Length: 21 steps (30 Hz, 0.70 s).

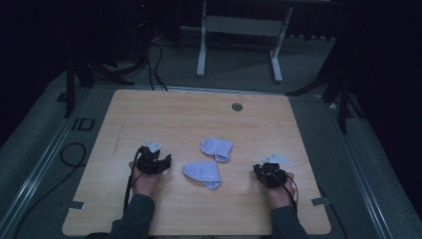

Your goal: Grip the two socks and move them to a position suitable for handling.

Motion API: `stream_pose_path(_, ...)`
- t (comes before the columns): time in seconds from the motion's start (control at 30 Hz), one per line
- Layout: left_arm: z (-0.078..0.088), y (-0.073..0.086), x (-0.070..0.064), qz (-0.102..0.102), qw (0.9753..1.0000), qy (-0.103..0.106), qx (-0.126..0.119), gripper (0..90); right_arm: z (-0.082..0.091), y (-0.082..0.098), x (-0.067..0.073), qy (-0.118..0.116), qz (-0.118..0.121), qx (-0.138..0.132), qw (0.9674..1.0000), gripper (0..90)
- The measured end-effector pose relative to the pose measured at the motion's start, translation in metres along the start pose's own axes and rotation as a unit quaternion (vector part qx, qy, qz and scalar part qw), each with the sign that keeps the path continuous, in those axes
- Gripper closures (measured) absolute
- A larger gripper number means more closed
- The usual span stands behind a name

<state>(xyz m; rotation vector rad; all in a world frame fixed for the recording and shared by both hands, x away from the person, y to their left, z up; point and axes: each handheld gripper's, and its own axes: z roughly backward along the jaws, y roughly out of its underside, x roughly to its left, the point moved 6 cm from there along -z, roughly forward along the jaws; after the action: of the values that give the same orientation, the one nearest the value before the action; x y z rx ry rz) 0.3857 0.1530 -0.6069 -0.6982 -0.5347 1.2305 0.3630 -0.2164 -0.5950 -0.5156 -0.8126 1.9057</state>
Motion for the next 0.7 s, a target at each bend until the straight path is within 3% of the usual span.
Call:
stream_pose_path(0.17, 0.001, 0.0, 0.0, 0.0, 1.0, 0.001, 0.001, 43.8, -0.003, -0.001, 0.032, -0.029, 0.038, 0.007, 0.9988, 89.7)
stream_pose_path(0.43, 0.001, 0.001, -0.001, -0.001, 1.0, 0.001, 0.003, 45.4, -0.009, -0.001, 0.072, -0.064, 0.073, 0.01, 0.9952, 89.8)
stream_pose_path(0.7, 0.002, 0.001, -0.002, -0.002, 1.0, 0.002, 0.003, 46.6, -0.012, -0.002, 0.095, -0.079, 0.096, 0.005, 0.9922, 89.8)
